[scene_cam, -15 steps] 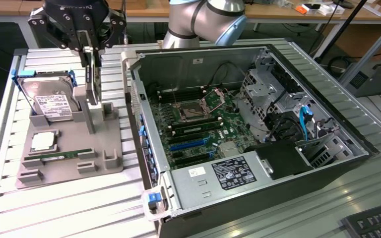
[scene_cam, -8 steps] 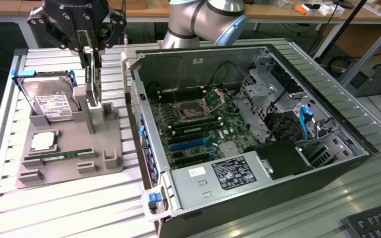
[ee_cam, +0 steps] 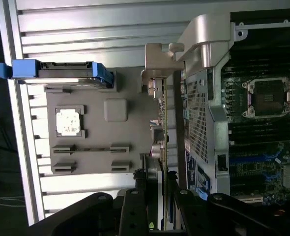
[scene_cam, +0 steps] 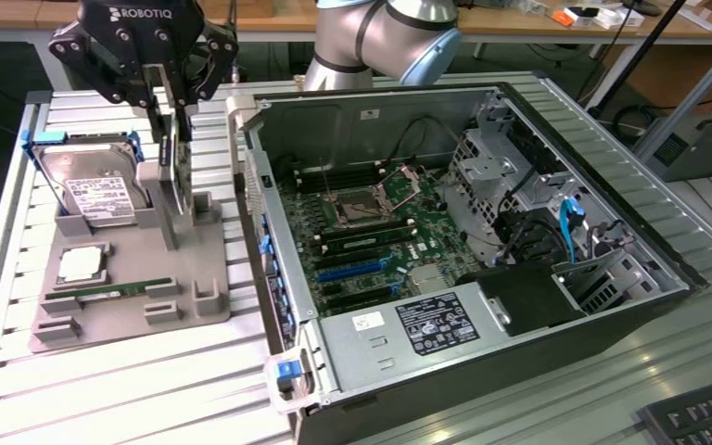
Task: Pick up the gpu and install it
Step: 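Pick up the gpu and move the gpu toward the slot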
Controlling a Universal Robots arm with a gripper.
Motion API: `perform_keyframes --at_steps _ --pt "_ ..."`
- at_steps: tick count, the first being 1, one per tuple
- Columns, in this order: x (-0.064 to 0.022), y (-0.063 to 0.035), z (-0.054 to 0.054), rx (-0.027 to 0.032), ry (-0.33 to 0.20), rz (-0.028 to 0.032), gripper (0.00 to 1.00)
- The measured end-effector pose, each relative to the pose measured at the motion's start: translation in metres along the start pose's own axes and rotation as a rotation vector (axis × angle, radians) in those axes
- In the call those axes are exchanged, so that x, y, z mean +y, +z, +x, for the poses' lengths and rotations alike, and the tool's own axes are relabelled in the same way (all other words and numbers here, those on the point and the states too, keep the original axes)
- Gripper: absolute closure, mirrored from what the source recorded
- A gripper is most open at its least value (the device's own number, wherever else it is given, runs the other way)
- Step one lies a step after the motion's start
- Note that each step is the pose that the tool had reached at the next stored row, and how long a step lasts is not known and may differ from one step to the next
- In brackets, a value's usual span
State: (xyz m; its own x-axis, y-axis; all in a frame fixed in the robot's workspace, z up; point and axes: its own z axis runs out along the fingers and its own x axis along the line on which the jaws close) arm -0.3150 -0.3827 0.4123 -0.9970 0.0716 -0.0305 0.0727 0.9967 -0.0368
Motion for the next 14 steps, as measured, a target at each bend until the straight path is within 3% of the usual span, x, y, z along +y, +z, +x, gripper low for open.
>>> perform_keyframes --at_steps 5,14 --pt "-0.0004 0.0 -0.001 0.0 0.0 0.0001 0.73" --pt "-0.0077 0.0007 -0.012 0.0009 0.0 0.0001 0.73"
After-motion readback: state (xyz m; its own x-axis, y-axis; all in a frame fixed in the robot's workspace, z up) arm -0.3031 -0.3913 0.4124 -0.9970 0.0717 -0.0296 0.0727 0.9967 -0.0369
